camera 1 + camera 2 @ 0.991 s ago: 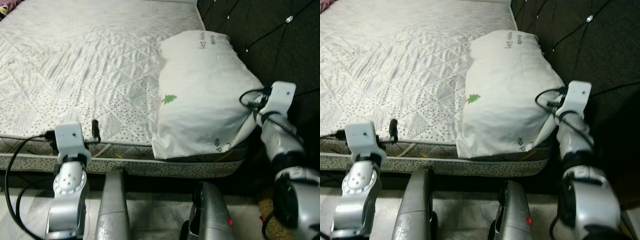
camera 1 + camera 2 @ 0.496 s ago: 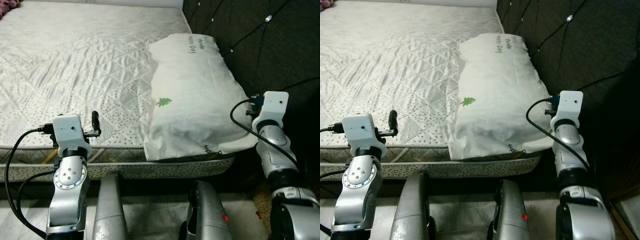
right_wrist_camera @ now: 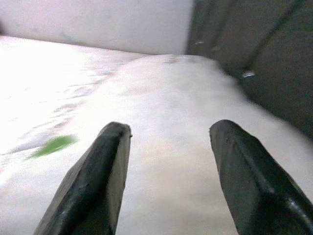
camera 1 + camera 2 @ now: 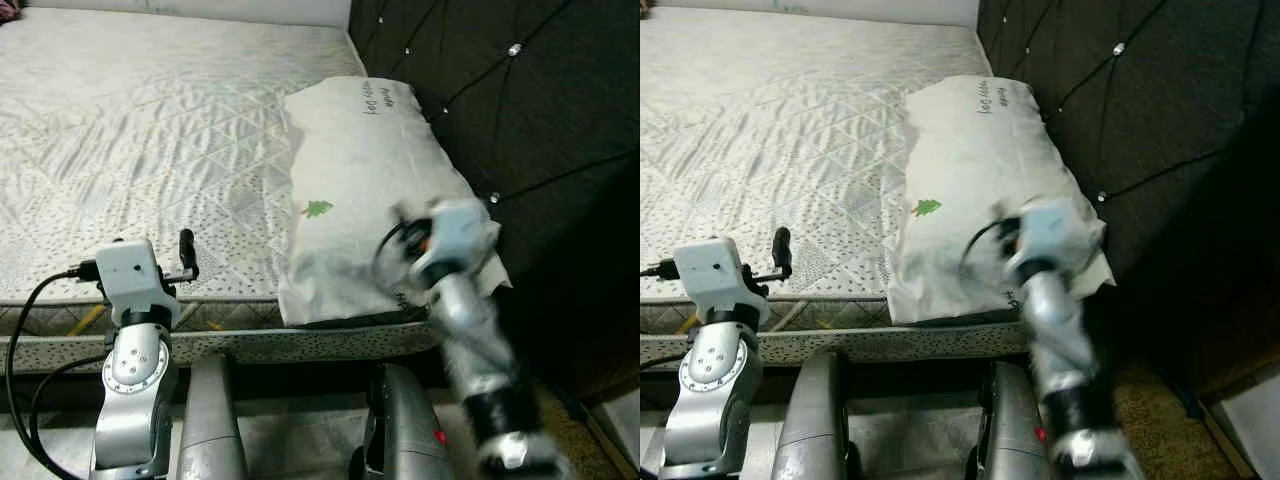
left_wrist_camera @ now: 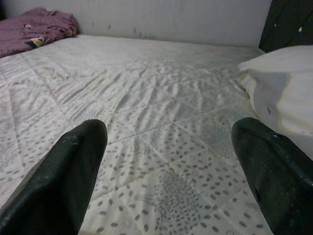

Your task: Clean up the room

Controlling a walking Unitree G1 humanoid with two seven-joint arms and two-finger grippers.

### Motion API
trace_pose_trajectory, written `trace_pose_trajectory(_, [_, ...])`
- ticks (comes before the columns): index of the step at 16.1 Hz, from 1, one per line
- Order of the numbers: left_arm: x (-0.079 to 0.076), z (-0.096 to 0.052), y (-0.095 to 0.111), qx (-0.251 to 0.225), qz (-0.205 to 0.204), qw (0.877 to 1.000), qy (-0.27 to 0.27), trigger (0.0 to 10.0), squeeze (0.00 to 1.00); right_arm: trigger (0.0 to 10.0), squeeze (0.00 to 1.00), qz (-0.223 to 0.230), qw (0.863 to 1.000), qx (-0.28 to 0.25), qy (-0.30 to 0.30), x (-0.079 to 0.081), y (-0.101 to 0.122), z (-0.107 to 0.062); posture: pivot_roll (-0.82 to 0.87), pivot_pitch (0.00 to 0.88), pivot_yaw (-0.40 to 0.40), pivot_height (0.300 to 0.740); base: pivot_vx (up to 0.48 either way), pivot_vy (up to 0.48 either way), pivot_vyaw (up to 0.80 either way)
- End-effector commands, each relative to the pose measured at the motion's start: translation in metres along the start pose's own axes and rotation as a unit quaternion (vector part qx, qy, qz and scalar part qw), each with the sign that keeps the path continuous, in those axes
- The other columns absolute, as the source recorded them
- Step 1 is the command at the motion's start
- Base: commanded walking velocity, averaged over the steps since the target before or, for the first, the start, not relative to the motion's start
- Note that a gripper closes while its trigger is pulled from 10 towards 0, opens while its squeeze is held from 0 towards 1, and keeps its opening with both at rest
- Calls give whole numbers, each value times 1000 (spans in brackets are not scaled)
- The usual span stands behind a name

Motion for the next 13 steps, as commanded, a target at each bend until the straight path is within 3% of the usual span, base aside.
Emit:
trace_pose_trajectory(1, [-4,-2,2,-2,-2,1000,-13,10000,0,10000,1000,9,1000,-14,18,2,10,-2,129,0,-48,532,0,0,0])
trace_pose_trajectory(2, [-5,-3,1,1,-3,1000,-20,10000,0,10000,1000,24,999,-16,28,4,10,-6,124,0,-43,532,0,0,0])
trace_pose_trajectory(5, [-12,-2,-1,6,-9,999,-40,10000,0,10000,1000,11,1000,-22,17,3,16,-15,81,0,-30,532,0,0,0])
trace_pose_trajectory(6, [-15,-1,-2,8,-14,999,-43,10000,0,10000,373,7,1000,-18,18,3,17,-16,71,0,-28,532,0,0,0])
trace_pose_trajectory(7, [-17,0,-3,9,-15,999,-44,10000,0,10000,0,10,999,-20,32,5,19,-17,67,0,-27,532,0,0,0])
trace_pose_trajectory(9, [-22,3,-1,6,-20,999,-49,10000,0,10000,0,49,998,-28,33,5,27,-16,69,0,-30,550,0,0,0])
trace_pose_trajectory(13, [-17,1,-1,6,-24,999,-40,10000,0,10000,0,42,998,-29,37,6,30,-9,87,0,-41,591,0,0,0])
Point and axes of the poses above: a point about 5 cm out from each wrist's last joint towards the gripper, its own z axis pointing out of the wrist towards the gripper, its own y axis along the axis of the wrist's last joint, x = y × z, the point moved 3 cm from there along z, pointing out of the wrist towards the gripper, and after that the axes turned 3 degrees about z, right-handed, at the moved point
